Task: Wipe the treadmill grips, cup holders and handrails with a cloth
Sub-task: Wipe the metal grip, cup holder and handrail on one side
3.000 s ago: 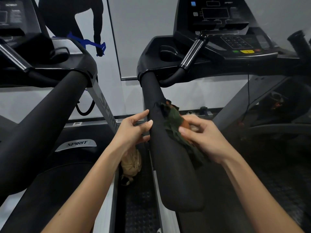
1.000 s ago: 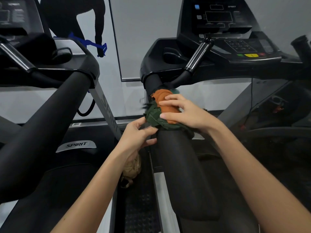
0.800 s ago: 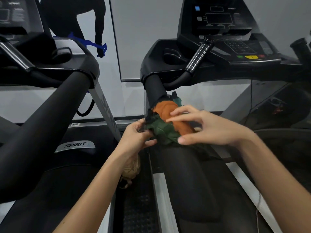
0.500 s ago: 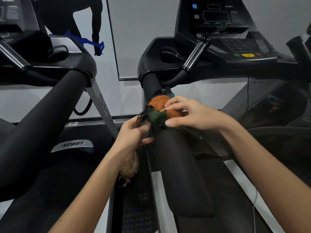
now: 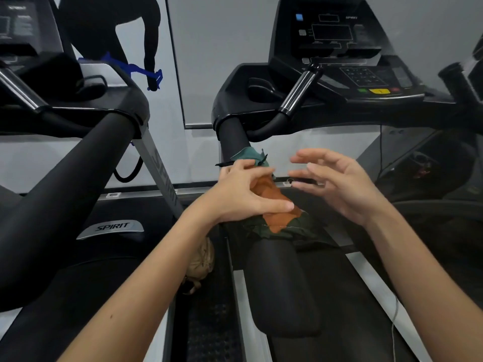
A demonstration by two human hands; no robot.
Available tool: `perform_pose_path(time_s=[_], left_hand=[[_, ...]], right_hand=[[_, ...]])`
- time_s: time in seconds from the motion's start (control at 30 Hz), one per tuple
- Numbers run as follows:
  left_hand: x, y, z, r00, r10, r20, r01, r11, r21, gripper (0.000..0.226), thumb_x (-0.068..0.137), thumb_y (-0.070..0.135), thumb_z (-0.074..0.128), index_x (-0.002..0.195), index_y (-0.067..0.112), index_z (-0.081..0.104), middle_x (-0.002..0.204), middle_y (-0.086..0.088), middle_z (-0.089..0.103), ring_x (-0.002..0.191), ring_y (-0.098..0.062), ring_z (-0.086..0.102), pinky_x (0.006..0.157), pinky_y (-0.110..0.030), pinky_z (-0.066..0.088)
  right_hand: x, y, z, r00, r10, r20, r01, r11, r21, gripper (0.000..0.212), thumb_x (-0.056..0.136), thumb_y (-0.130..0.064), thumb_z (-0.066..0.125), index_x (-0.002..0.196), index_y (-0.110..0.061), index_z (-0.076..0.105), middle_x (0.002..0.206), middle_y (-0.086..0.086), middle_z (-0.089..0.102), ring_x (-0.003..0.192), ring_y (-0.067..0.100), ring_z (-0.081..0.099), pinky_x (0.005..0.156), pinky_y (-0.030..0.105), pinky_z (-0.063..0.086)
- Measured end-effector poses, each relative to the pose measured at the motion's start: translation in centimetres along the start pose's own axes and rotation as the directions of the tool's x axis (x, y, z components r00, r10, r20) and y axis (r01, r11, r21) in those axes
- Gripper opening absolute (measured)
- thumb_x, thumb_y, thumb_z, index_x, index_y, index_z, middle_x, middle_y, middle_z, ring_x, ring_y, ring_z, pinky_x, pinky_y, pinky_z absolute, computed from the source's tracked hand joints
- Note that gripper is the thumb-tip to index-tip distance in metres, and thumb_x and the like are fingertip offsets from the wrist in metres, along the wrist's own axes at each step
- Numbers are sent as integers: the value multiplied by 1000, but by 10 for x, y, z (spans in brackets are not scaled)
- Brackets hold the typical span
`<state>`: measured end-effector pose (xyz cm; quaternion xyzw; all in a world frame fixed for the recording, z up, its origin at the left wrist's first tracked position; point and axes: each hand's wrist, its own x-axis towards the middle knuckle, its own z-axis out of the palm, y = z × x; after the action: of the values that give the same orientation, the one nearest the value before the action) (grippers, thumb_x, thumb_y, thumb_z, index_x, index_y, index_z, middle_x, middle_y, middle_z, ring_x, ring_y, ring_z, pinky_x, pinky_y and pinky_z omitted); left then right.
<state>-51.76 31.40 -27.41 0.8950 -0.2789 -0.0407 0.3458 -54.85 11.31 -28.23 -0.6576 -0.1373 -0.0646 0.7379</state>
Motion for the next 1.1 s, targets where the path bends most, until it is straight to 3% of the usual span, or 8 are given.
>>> perform_pose_path(time_s=[0.1,0.27,0.47,0.57,0.67,0.8,0.93,1.1], left_hand=[[-2,8,-2,1000,-23,-7,23,999,46,37,73,54,67,108,40,62,127,10,30,127,-16,18,99,-25,18],[-38,10,7,985,144,-99,-144,990,8,18,72,50,69,89,44,68,98,18,49,100,-7,48,87,-23,39],[-12,-23,3,919,70,-387,-94,995,-44,20,85,16,64,104,21,69,104,3,65,97,-12,60,89,-21,45],[5,-43,2,929,-34,-370,-57,971,-233,28,91,13,56,117,24,62,115,1,65,106,-17,62,98,-37,47],[-2,-47,4,934,-79,-349,-54,933,-357,34,91,13,58,123,22,59,118,0,64,100,-10,63,91,-30,52],[-42,-31,12,949,-115,-294,-59,850,-524,30,75,19,75,102,31,69,106,7,66,85,5,63,78,-10,47],[-57,-10,23,956,-75,-282,-24,943,-331,45,64,39,79,108,35,68,112,23,50,105,10,48,86,-2,37],[-6,-24,12,919,-99,-381,-41,939,-342,11,81,25,67,90,26,73,79,3,66,74,-1,58,72,-22,48]], right_hand=[[4,7,-11,988,16,-153,-27,997,-66,18,89,-7,53,98,-17,65,102,6,66,88,19,65,77,31,56],[9,23,-11,987,83,-140,-96,991,-93,23,92,-3,47,96,-17,65,92,1,69,79,15,66,78,31,56],[15,34,13,975,149,-165,-161,985,-63,26,94,-1,43,99,-15,64,101,10,65,80,18,63,65,26,56],[15,39,27,969,186,-164,-187,982,12,26,97,-11,43,115,-20,59,111,7,64,79,15,67,56,25,55],[9,46,31,972,201,-125,-200,980,21,30,98,-13,43,123,-23,54,105,-4,68,77,6,68,54,20,51],[-1,54,37,977,197,-76,-197,980,7,23,93,-3,47,106,-9,65,100,6,72,92,18,68,75,33,57],[-10,57,39,966,203,-158,-177,970,166,31,93,4,37,74,-12,57,54,-6,67,52,3,63,50,14,50],[-10,57,47,975,201,-89,-193,977,87,32,97,-4,40,109,-21,64,92,-13,73,96,7,65,80,23,53]])
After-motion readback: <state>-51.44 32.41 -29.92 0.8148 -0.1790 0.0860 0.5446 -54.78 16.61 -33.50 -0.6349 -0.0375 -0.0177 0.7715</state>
